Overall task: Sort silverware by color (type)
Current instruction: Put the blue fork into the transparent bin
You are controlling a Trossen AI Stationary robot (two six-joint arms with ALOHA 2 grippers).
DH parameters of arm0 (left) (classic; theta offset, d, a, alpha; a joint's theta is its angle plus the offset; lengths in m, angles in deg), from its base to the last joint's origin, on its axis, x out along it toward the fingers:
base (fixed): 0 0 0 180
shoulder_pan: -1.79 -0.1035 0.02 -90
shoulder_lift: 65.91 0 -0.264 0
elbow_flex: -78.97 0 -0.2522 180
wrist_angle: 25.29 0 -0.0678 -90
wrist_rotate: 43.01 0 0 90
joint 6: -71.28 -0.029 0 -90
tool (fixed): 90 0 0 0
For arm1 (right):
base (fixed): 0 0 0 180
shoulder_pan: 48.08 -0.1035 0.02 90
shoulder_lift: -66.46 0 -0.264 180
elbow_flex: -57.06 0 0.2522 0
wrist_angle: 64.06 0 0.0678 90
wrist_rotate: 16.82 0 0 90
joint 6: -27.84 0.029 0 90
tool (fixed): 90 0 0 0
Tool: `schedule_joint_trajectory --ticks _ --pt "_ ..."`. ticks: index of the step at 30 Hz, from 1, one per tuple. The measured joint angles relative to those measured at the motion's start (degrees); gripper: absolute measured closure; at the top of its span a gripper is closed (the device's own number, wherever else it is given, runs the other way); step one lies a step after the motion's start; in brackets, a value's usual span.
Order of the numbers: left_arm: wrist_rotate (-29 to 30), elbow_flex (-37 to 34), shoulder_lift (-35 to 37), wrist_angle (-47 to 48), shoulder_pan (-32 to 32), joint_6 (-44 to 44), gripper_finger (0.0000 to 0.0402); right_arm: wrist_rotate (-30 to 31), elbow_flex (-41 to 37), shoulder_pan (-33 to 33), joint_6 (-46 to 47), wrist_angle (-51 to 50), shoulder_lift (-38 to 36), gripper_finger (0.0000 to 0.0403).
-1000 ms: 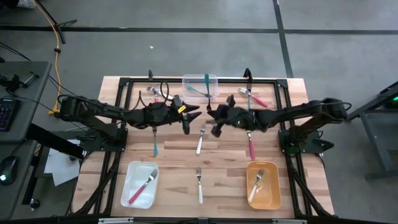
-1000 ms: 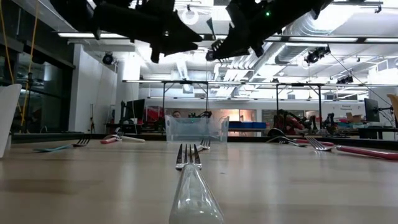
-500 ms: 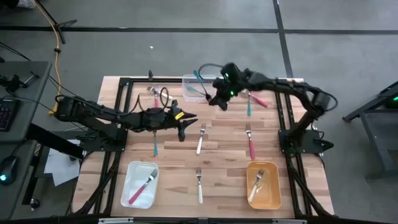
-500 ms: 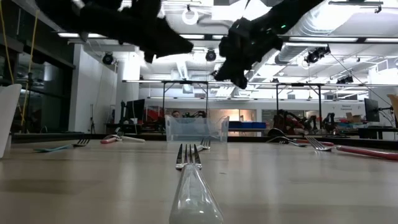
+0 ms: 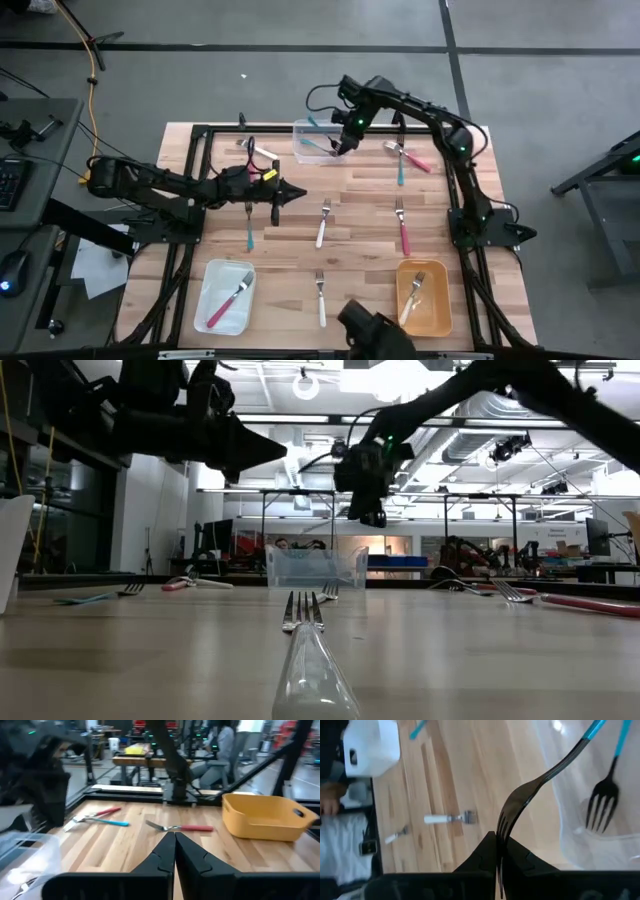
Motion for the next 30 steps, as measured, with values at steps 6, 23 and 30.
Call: schedule_joint_trajectory --ticks 6,23,30 --pt "-2.94 0.0 0.0 0.1 -0.82 -0.37 0.0399 -0.2 7.31 0.0 -2.76 -6.67 7.43 0.0402" --pt "-4.33 0.0 0.0 0.19 0.51 0.26 0.0399 1.5 10.26 -0.24 -1.53 -1.45 11.06 0.0379" --pt "-4.3 0.0 0.0 0.26 0.51 0.28 0.0399 2.85 10.26 -0.42 0.28 -0.61 11.05 0.0378"
